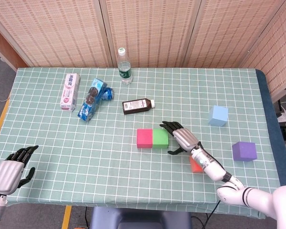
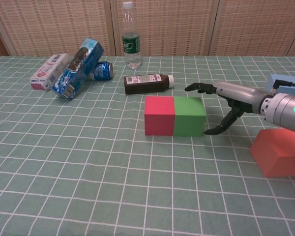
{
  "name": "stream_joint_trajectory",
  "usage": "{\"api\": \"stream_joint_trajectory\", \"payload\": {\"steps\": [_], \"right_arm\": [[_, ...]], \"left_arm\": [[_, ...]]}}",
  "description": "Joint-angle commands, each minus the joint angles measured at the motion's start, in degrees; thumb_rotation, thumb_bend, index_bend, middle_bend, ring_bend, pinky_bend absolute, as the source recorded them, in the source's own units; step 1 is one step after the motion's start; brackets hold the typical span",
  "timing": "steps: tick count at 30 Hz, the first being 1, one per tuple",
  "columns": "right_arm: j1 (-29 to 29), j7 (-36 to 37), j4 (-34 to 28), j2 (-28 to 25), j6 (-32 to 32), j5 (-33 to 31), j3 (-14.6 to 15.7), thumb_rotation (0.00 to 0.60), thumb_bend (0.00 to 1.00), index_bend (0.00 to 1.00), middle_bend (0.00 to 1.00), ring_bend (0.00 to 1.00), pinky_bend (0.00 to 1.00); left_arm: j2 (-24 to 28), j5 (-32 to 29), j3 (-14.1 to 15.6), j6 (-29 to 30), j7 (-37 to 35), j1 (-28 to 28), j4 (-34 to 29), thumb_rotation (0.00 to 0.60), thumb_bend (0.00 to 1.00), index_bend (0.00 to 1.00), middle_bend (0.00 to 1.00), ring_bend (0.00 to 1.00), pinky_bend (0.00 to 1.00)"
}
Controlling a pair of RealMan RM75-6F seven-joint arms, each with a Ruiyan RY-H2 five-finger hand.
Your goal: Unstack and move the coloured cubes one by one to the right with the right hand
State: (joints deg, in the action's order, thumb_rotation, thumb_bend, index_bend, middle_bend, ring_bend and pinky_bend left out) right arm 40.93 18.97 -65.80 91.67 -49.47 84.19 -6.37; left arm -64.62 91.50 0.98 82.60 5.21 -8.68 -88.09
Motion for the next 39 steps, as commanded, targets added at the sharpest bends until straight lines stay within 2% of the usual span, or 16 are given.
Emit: {"api": "stream_joint_trajectory", "payload": {"steps": [1,6,11,17,19,22,24,27,32,34,36,38,39], "right_arm": [[0.76,-0.20,1.86,1.81,-0.03,-0.45,-0.53,0.600,0.06,0.09,0.00,0.00,0.00],[1.82,0.29,5.17,4.74,0.15,-0.81,-0.98,0.600,0.06,0.11,0.01,0.00,0.00],[2.44,1.05,10.05,8.28,-1.46,-0.08,-0.99,0.600,0.06,0.17,0.09,0.01,0.03],[2.15,5.95,15.19,11.59,-5.67,2.03,-0.36,0.600,0.06,0.39,0.36,0.26,0.25],[1.88,7.18,17.04,12.55,-7.48,2.81,-0.08,0.600,0.07,0.49,0.44,0.35,0.38],[1.30,8.99,19.95,13.89,-10.52,3.75,0.22,0.600,0.10,0.59,0.53,0.46,0.48],[0.93,9.49,20.62,13.89,-11.31,3.86,0.38,0.600,0.11,0.63,0.56,0.49,0.51],[-0.29,7.56,20.33,12.82,-12.71,2.92,-0.08,0.600,0.11,0.65,0.57,0.49,0.51],[-3.52,-2.33,18.13,9.89,-16.93,-0.63,-2.74,0.600,0.11,0.65,0.58,0.49,0.52],[-4.29,-3.74,17.09,8.02,-17.22,-1.32,-3.06,0.600,0.11,0.64,0.58,0.48,0.51],[-4.72,-2.92,15.35,5.51,-15.18,-1.82,-2.55,0.600,0.11,0.59,0.56,0.40,0.43],[-5.08,-1.98,12.99,2.55,-12.70,-2.32,-1.92,0.600,0.11,0.49,0.46,0.23,0.28],[-5.21,-1.72,12.20,1.52,-12.06,-2.33,-1.64,0.600,0.11,0.45,0.41,0.18,0.24]], "left_arm": [[-0.01,0.12,0.03,0.05,0.04,-0.01,0.00,0.600,0.47,0.13,0.19,0.20,0.39],[0.04,0.25,0.06,0.25,-0.16,0.06,-0.01,0.600,0.47,0.13,0.19,0.20,0.39],[0.10,0.15,0.04,0.47,-0.48,0.23,0.07,0.600,0.47,0.13,0.19,0.20,0.39],[0.13,0.26,0.04,0.44,-0.49,0.17,0.09,0.600,0.47,0.13,0.19,0.20,0.39],[0.11,0.31,0.01,0.46,-0.46,0.14,0.13,0.600,0.47,0.13,0.19,0.20,0.39],[0.09,0.26,0.06,0.27,-0.36,0.10,0.11,0.600,0.47,0.13,0.19,0.20,0.39],[0.08,0.23,0.08,0.24,-0.30,0.12,0.13,0.600,0.47,0.13,0.19,0.20,0.39],[0.05,0.30,0.11,0.36,-0.31,0.19,0.17,0.600,0.47,0.13,0.19,0.20,0.39],[0.03,0.22,0.06,0.18,-0.11,0.09,0.13,0.600,0.47,0.13,0.19,0.20,0.39],[-0.06,0.15,0.03,-0.01,0.19,0.00,0.06,0.600,0.47,0.13,0.19,0.20,0.39],[-0.14,0.08,0.01,-0.19,0.53,-0.08,-0.03,0.600,0.47,0.13,0.19,0.20,0.39],[-0.22,0.04,0.02,-0.37,0.90,-0.15,-0.09,0.600,0.47,0.13,0.19,0.20,0.39],[-0.26,0.01,0.03,-0.45,1.04,-0.18,-0.11,0.600,0.47,0.13,0.19,0.20,0.39]]}}
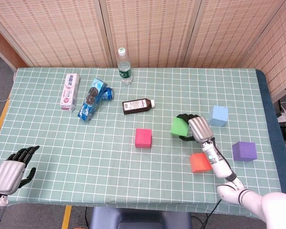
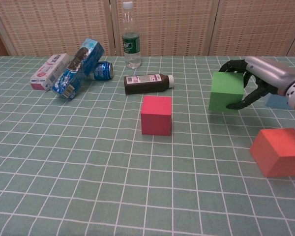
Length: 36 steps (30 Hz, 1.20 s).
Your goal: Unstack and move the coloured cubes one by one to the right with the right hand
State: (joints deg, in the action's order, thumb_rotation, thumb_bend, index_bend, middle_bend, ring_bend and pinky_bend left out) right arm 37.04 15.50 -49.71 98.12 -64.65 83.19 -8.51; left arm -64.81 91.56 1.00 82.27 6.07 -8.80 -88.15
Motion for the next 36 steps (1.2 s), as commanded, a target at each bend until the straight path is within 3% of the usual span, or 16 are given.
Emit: {"api": "stream_joint_trajectory", "payload": {"steps": [1,4,8,11,16,20,24,29,33,36], "right_arm": [[-1.45,1.97,-4.46,-5.75,3.48,-1.26,0.73,0.600,0.11,0.40,0.35,0.11,0.18],[-1.65,3.99,-6.26,-8.25,4.73,-0.06,2.14,0.600,0.11,0.27,0.18,0.00,0.04],[-1.65,9.36,-9.87,-11.86,5.04,2.95,4.23,0.600,0.10,0.11,0.04,0.00,0.00],[-2.14,10.59,-11.39,-13.59,2.57,5.94,5.79,0.600,0.08,0.03,0.00,0.00,0.00],[-4.39,9.39,-15.30,-16.80,-3.90,9.86,7.70,0.600,0.06,0.00,0.00,0.00,0.00],[-9.57,2.74,-20.58,-19.63,-13.05,10.70,7.99,0.600,0.06,0.00,0.00,0.00,0.00],[-16.70,-10.96,-26.10,-22.89,-20.98,9.62,9.08,0.600,0.06,0.00,0.00,0.00,0.00],[-25.23,-25.97,-27.84,-22.26,-31.66,8.09,9.03,0.600,0.06,0.00,0.00,0.00,0.00],[-28.07,-28.04,-25.32,-21.10,-36.35,8.45,8.04,0.600,0.06,0.00,0.00,0.00,0.00],[-28.53,-26.61,-25.76,-21.28,-36.21,8.71,7.83,0.600,0.06,0.00,0.00,0.00,0.00]], "left_arm": [[-0.11,-0.08,0.00,-0.22,0.31,-0.09,-0.05,0.600,0.47,0.13,0.19,0.20,0.39],[-0.12,-0.16,0.08,-0.56,0.46,-0.20,-0.12,0.600,0.47,0.13,0.19,0.20,0.39],[-0.07,0.02,0.12,-0.35,0.35,-0.15,-0.11,0.600,0.47,0.13,0.19,0.20,0.39],[-0.03,0.13,0.13,-0.06,0.10,-0.05,-0.04,0.600,0.47,0.13,0.19,0.20,0.39],[-0.02,0.07,0.11,-0.14,-0.14,-0.09,0.03,0.600,0.47,0.13,0.19,0.20,0.39],[-0.01,0.10,0.11,-0.13,-0.29,-0.12,0.07,0.600,0.47,0.13,0.19,0.20,0.39],[-0.11,-0.02,0.00,-0.16,-0.28,-0.18,0.14,0.600,0.47,0.13,0.19,0.20,0.39],[-0.21,-0.19,0.01,-0.48,0.29,-0.27,-0.13,0.600,0.47,0.13,0.19,0.20,0.39],[-0.31,0.08,0.23,-0.79,0.69,-0.41,-0.28,0.600,0.47,0.13,0.19,0.20,0.39],[-0.40,0.08,0.30,-1.18,0.93,-0.59,-0.22,0.600,0.47,0.13,0.19,0.20,0.39]]}}
